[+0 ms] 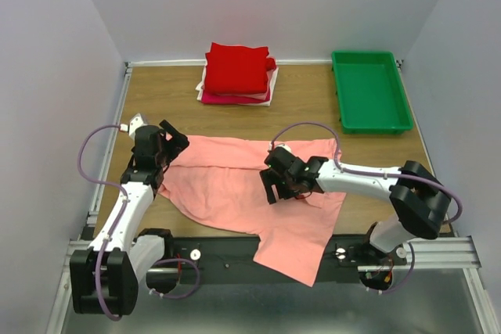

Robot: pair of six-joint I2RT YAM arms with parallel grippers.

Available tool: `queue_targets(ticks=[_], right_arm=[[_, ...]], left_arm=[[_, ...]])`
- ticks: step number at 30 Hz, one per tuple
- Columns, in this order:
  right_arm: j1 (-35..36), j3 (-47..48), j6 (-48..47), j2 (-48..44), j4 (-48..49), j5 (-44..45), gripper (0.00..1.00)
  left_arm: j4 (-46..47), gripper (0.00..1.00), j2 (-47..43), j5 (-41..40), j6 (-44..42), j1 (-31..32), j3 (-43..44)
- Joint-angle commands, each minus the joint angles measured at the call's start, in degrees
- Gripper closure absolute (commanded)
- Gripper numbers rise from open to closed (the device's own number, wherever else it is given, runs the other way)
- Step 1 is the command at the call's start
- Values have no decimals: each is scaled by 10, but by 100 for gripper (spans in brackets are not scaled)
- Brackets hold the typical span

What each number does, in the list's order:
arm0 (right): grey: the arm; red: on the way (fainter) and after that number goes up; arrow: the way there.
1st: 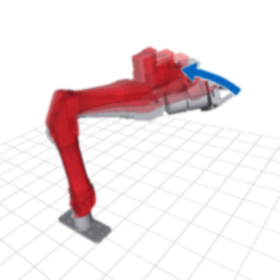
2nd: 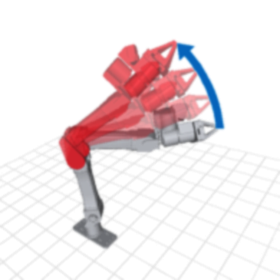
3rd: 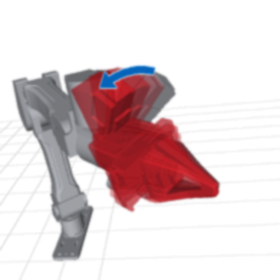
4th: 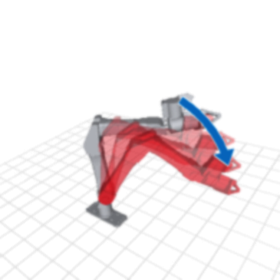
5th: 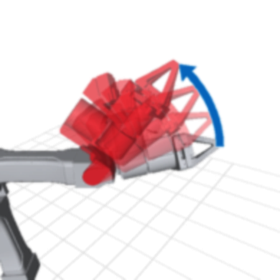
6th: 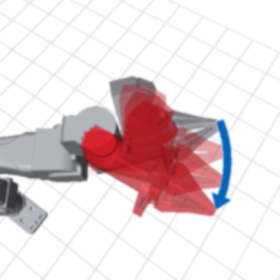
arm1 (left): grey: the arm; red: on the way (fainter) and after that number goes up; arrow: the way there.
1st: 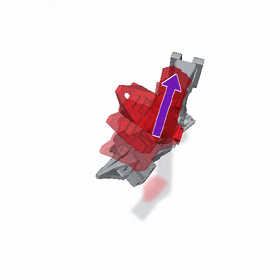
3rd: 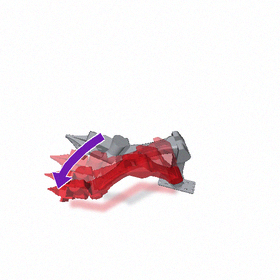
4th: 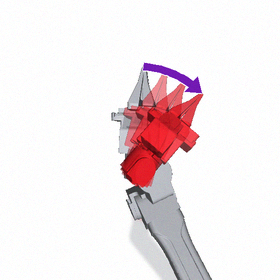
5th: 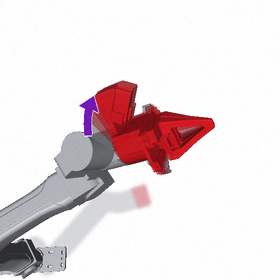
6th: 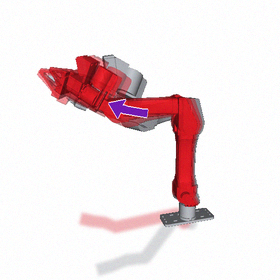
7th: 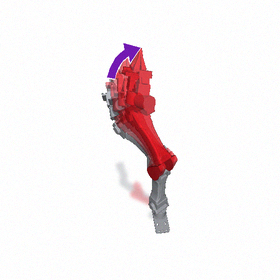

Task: Fold and stack the t-shirts
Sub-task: Fold the tshirt

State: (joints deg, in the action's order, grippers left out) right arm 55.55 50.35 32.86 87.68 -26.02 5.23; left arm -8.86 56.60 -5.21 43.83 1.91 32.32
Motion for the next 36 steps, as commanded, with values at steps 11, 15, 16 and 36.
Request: queue_targets(ticks=[11, 15, 16, 36], right_arm=[[-4, 60, 4, 89, -46, 206, 49], [-8, 72, 11, 94, -50, 217, 62], [-9, 74, 12, 91, -51, 217, 62], [-46, 123, -62, 63, -112, 29, 100]], left_arm=[[-20, 2, -12, -17, 3, 41, -4], [-24, 2, -9, -24, 4, 47, -1], [-24, 2, -10, -26, 4, 49, -1], [-40, 1, -2, -45, 6, 65, 6]])
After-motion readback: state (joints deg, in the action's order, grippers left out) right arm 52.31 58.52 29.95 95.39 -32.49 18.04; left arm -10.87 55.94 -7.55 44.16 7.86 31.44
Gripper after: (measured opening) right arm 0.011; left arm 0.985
